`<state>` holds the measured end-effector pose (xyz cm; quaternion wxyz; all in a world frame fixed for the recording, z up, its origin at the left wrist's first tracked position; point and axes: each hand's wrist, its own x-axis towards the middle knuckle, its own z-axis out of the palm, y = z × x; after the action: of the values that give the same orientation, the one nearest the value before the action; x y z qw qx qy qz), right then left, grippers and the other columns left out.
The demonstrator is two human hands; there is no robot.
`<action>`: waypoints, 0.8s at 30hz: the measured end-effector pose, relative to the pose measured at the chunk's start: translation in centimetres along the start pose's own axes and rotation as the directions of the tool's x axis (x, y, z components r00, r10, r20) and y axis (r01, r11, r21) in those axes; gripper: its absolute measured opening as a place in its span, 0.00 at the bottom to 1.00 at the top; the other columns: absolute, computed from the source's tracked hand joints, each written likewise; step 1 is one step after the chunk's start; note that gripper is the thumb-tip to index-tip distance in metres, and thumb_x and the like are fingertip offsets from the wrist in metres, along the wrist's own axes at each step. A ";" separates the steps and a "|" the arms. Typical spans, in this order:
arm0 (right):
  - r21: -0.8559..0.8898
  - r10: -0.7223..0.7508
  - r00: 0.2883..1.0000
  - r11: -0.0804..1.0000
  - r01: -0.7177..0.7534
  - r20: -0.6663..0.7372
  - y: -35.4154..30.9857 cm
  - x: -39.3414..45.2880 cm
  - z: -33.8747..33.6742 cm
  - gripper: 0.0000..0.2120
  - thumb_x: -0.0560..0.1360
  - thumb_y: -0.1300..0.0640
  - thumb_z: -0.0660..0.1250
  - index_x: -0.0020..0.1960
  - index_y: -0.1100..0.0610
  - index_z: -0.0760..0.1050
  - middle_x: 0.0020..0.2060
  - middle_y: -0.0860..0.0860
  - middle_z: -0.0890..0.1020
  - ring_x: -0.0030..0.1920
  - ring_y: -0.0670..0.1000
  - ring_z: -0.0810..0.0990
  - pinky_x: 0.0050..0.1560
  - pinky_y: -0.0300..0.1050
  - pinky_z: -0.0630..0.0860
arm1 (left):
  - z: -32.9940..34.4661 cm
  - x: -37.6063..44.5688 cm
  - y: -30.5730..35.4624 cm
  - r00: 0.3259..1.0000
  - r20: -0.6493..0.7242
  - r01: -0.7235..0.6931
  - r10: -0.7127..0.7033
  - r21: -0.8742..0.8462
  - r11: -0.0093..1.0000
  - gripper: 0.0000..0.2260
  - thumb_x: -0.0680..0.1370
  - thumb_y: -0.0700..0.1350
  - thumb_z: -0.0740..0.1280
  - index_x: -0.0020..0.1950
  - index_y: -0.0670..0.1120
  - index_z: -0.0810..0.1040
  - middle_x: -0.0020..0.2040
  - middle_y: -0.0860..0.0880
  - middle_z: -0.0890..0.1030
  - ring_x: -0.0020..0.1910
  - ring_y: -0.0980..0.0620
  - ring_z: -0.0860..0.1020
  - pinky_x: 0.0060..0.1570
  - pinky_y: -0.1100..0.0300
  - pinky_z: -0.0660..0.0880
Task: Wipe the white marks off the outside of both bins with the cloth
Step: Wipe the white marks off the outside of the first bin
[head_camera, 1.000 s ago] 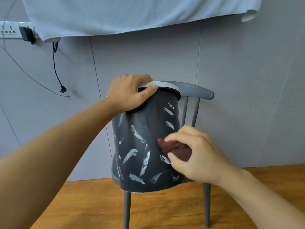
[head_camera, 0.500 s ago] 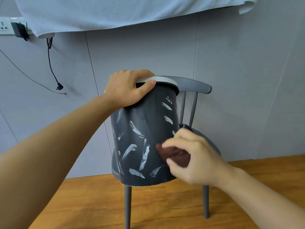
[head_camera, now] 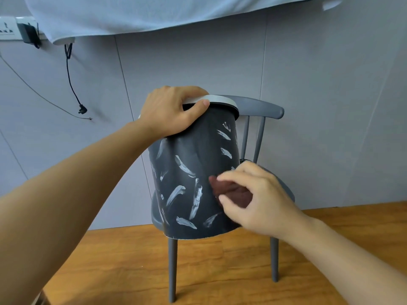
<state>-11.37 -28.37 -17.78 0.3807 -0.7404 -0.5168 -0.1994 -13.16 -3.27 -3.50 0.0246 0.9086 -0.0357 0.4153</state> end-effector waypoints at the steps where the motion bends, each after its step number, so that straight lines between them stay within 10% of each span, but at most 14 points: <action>1: -0.012 0.018 0.999 1.000 -0.018 -0.030 0.0 0.3 -0.1 0.16 0.74 0.44 0.72 0.60 0.44 0.81 0.50 0.40 0.75 0.49 0.44 0.78 0.43 0.34 0.77 | 0.0 0.0 0.1 1.000 -0.003 0.002 -0.002 0.009 1.000 0.19 0.80 0.64 0.56 0.63 0.60 0.80 0.52 0.58 0.85 0.50 0.47 0.81 0.48 0.52 0.76; 6: 0.021 -0.082 0.967 0.997 0.079 0.242 -0.3 -1.3 0.0 0.12 0.73 0.44 0.71 0.55 0.42 0.81 0.46 0.39 0.74 0.44 0.44 0.79 0.39 0.39 0.78 | 0.2 0.1 0.6 1.000 -0.019 0.012 -0.011 0.034 0.999 0.19 0.79 0.65 0.57 0.62 0.60 0.80 0.52 0.57 0.85 0.51 0.46 0.81 0.48 0.52 0.76; 10: -0.014 0.017 1.000 1.000 -0.017 0.012 0.1 -0.6 -0.3 0.15 0.74 0.46 0.72 0.60 0.45 0.81 0.49 0.41 0.75 0.48 0.44 0.78 0.42 0.35 0.77 | 0.4 0.3 0.7 1.000 -0.006 0.021 -0.020 0.046 0.999 0.18 0.80 0.65 0.57 0.62 0.61 0.80 0.51 0.56 0.85 0.50 0.45 0.81 0.48 0.51 0.77; 15: 0.002 -0.079 0.948 0.997 0.083 0.307 -0.3 -2.7 0.2 0.12 0.73 0.43 0.71 0.56 0.41 0.81 0.46 0.40 0.74 0.44 0.44 0.78 0.38 0.39 0.77 | 0.3 0.4 0.8 1.000 -0.007 0.014 -0.014 0.031 0.999 0.18 0.79 0.65 0.56 0.61 0.61 0.80 0.49 0.57 0.85 0.49 0.46 0.80 0.47 0.53 0.75; 19: 0.028 0.007 0.994 1.000 -0.010 0.112 -0.2 -2.0 -0.1 0.14 0.75 0.46 0.72 0.60 0.42 0.81 0.49 0.39 0.74 0.48 0.45 0.79 0.43 0.38 0.79 | 0.3 0.4 0.7 0.999 -0.014 0.034 -0.034 0.043 0.998 0.17 0.79 0.64 0.57 0.61 0.62 0.80 0.47 0.56 0.84 0.48 0.45 0.79 0.45 0.54 0.72; 24: -0.008 -0.085 0.951 0.996 0.092 0.298 -0.9 -2.9 0.4 0.12 0.73 0.43 0.69 0.56 0.40 0.81 0.46 0.40 0.74 0.45 0.43 0.78 0.40 0.40 0.77 | 0.3 0.3 1.4 1.000 0.008 0.010 -0.010 0.047 0.999 0.18 0.79 0.65 0.56 0.61 0.61 0.79 0.50 0.57 0.84 0.50 0.46 0.79 0.48 0.52 0.75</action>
<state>-13.38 -29.66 -19.73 0.2814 -0.7421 -0.5987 -0.1083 -12.87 -4.70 -3.41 0.0052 0.9108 -0.0214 0.4122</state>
